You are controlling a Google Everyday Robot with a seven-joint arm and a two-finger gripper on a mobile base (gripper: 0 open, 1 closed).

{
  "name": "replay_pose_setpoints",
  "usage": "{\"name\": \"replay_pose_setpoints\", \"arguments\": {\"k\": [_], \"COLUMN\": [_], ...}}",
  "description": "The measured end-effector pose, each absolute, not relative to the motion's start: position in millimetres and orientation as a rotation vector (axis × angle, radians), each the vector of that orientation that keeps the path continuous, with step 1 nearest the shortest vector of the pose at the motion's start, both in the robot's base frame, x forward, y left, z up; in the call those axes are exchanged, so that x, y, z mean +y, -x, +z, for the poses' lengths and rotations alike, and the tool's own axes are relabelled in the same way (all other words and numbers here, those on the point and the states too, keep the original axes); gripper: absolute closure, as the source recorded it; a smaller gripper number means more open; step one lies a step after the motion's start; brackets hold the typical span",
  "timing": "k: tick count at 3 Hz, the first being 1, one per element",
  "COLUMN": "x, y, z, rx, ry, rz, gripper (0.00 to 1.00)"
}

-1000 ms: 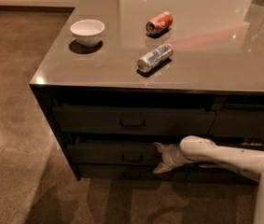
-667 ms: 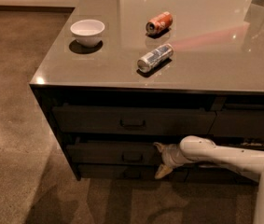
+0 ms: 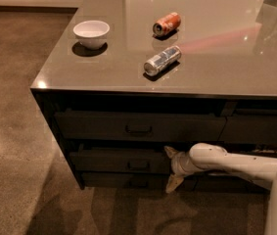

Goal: Open middle drawer

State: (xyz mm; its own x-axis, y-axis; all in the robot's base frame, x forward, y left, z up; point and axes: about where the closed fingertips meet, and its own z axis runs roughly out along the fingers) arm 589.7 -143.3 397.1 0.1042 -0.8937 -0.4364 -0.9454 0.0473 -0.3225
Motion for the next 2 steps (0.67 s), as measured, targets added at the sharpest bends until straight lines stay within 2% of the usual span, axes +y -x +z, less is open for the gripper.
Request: {"name": "replay_pose_setpoints", "arguments": {"k": [1, 2], "x": [-145.1, -147.8], "y": [-594.9, -597.5], "z": [405.3, 402.5], "rx": [1.810, 1.858], "ry": [1.887, 1.954], "rz": [0.058, 0.021], "gripper": [0.00, 0.18]}}
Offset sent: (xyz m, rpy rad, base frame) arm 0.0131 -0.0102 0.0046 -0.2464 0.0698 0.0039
